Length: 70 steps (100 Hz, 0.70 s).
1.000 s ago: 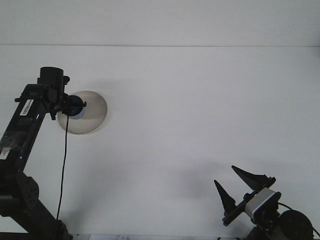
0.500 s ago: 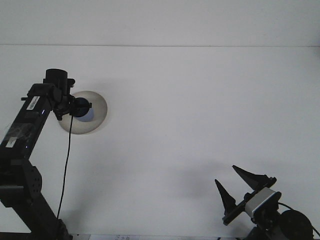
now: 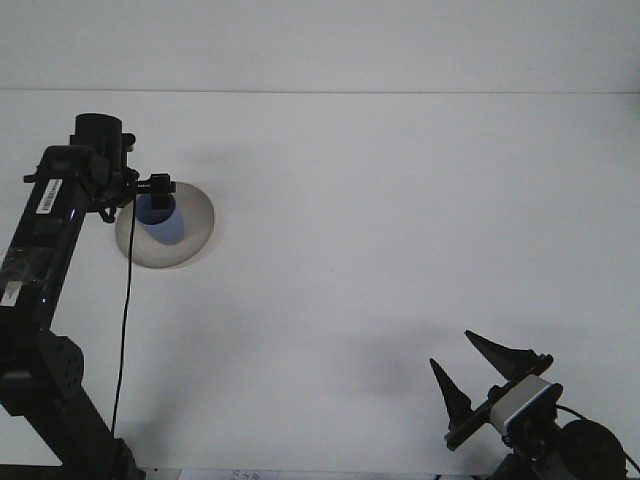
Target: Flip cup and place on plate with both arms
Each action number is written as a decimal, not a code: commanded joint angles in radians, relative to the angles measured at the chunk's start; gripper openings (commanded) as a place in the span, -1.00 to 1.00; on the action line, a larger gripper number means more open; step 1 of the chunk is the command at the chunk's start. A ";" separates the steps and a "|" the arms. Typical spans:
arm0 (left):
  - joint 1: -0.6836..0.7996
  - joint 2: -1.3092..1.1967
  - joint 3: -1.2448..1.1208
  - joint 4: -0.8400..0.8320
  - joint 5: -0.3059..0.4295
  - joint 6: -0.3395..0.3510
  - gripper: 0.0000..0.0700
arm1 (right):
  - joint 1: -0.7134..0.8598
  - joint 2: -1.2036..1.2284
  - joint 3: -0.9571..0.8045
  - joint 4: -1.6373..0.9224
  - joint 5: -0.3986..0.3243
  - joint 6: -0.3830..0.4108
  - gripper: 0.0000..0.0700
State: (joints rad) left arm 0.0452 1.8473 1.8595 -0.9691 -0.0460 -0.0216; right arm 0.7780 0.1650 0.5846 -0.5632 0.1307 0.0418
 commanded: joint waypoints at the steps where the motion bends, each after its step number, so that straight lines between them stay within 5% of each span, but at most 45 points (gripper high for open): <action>1: 0.000 -0.044 0.050 -0.006 0.005 -0.026 0.57 | 0.009 0.000 0.009 0.009 0.000 0.007 0.33; 39: -0.105 -0.550 -0.019 0.042 0.039 -0.078 0.55 | 0.009 0.000 0.009 0.009 0.001 0.007 0.33; 55: -0.204 -0.795 -0.246 0.109 0.056 -0.109 0.55 | 0.009 0.000 0.009 0.010 0.001 0.007 0.33; 70: -0.331 -1.036 -0.567 0.228 0.157 -0.200 0.55 | 0.009 0.000 0.009 0.010 0.001 0.007 0.33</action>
State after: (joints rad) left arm -0.2470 0.8825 1.4128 -0.7895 0.0738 -0.1509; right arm 0.7780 0.1650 0.5846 -0.5632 0.1310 0.0418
